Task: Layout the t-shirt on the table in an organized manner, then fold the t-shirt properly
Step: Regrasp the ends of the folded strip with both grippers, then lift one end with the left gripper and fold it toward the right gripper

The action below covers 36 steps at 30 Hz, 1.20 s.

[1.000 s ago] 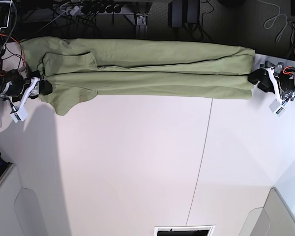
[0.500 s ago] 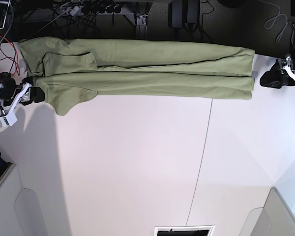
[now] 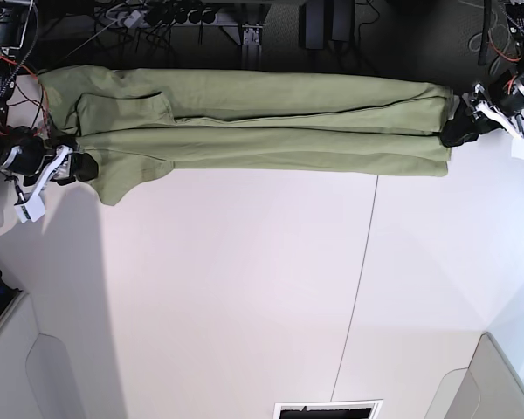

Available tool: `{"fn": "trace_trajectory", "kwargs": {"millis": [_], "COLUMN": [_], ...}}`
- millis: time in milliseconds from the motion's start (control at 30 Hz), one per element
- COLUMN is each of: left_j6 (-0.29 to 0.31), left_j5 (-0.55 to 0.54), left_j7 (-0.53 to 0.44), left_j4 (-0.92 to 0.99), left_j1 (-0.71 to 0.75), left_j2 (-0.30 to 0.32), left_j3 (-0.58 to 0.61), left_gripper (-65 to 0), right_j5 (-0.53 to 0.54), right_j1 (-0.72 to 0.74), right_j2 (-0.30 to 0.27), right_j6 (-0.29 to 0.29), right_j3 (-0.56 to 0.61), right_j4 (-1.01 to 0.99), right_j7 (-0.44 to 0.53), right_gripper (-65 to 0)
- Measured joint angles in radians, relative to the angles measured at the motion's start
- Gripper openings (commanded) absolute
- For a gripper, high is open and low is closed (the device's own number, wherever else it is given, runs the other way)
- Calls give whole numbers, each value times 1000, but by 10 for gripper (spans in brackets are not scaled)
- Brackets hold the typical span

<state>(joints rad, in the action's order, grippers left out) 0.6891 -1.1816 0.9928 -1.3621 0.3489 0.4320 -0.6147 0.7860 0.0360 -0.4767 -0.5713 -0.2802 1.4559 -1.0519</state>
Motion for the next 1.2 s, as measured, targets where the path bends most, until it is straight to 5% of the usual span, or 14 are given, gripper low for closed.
{"fn": "trace_trajectory", "kwargs": {"millis": [233,433,600,633,933,1200], "left_j6": [4,24,19,19,22,4], "left_j5": [-7,99,219,228,304,442], "left_j7": [-21,-180,-263,-266,-253,-234], "left_j4": [-1,-7,-6,-6,-5,0], "left_j1": [0,-5,-5,-5,-69,-268], "left_j2": [-23,-36,-36,-36,-27,61], "left_j3": [37,131,131,131,125,125], "left_gripper": [-272,-286,-635,-650,-650,-650], "right_j5": [1,7,7,7,8,7], "right_j1": [0,1,1,1,3,6], "right_j2": [40,40,39,39,39,39], "right_j6": [0,0,0,0,0,0], "right_j3": [0,0,0,0,0,0], "right_j4": [0,0,0,0,0,0], "right_j7": [-8,-8,-8,-8,-3,2], "right_gripper": [-340,-340,-340,-340,-340,-340]}}
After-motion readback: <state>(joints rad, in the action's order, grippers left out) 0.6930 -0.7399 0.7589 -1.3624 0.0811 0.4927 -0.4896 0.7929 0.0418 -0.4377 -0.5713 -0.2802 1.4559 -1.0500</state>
